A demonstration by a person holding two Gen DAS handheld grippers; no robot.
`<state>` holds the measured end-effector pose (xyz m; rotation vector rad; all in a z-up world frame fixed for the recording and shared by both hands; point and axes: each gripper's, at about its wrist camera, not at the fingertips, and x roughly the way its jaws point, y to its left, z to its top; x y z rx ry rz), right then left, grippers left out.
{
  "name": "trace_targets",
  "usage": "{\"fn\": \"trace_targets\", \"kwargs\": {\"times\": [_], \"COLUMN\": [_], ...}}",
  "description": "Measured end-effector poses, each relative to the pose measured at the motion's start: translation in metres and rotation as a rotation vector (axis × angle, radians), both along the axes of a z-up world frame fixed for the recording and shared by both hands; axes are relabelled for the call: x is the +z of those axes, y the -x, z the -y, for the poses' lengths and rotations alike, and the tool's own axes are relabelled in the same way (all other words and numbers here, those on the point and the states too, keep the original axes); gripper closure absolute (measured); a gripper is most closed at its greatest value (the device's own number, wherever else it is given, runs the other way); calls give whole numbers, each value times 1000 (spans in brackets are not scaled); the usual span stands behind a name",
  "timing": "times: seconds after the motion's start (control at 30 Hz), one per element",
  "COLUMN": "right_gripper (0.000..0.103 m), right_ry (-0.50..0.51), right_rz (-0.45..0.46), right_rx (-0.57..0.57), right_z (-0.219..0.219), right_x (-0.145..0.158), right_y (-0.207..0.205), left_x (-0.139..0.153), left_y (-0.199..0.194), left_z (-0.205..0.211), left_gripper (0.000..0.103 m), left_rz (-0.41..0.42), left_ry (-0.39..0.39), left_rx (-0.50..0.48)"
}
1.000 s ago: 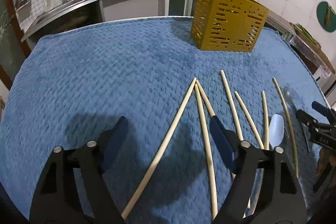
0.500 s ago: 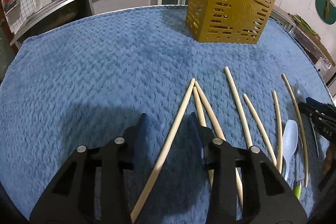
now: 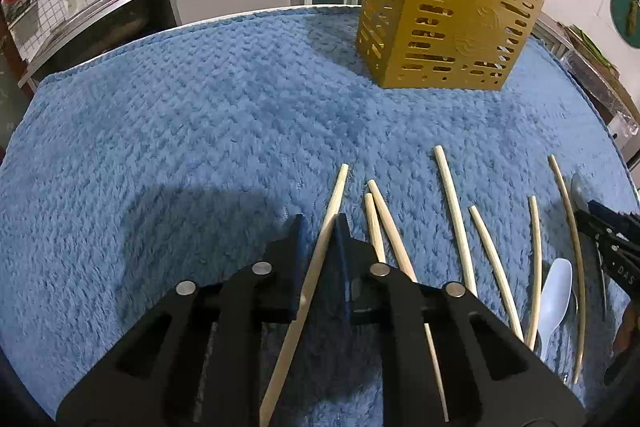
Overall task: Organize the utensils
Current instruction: 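Grasp the dark grey spoon with the right tool while the left tool grasps a chopstick, then lift and carry the spoon and chopstick over the yellow holder with both tools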
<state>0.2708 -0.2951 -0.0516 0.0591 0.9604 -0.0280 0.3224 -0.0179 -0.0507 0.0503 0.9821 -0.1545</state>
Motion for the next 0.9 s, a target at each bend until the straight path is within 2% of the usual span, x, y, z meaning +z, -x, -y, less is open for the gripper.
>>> {"fn": "trace_targets", "kwargs": {"times": [0.1, 0.17, 0.43, 0.63, 0.9], "right_gripper": [80, 89, 93, 94, 95], "right_ry": [-9, -20, -53, -110, -146], "right_rz": [-3, -8, -12, 17, 99], "right_rx": [1, 5, 1, -9, 3], "right_z": [0, 0, 5, 14, 15], "right_x": [1, 1, 1, 5, 28], "right_y": [-1, -2, -3, 2, 11], "left_x": [1, 2, 3, 16, 31], "left_y": [-2, -3, -3, 7, 20], "left_z": [-1, -4, -15, -23, -40], "left_gripper": [94, 96, 98, 99, 99], "left_rz": [-9, -18, -29, 13, 41], "left_ry": [8, 22, 76, 128, 261], "left_rx": [12, 27, 80, 97, 119]}}
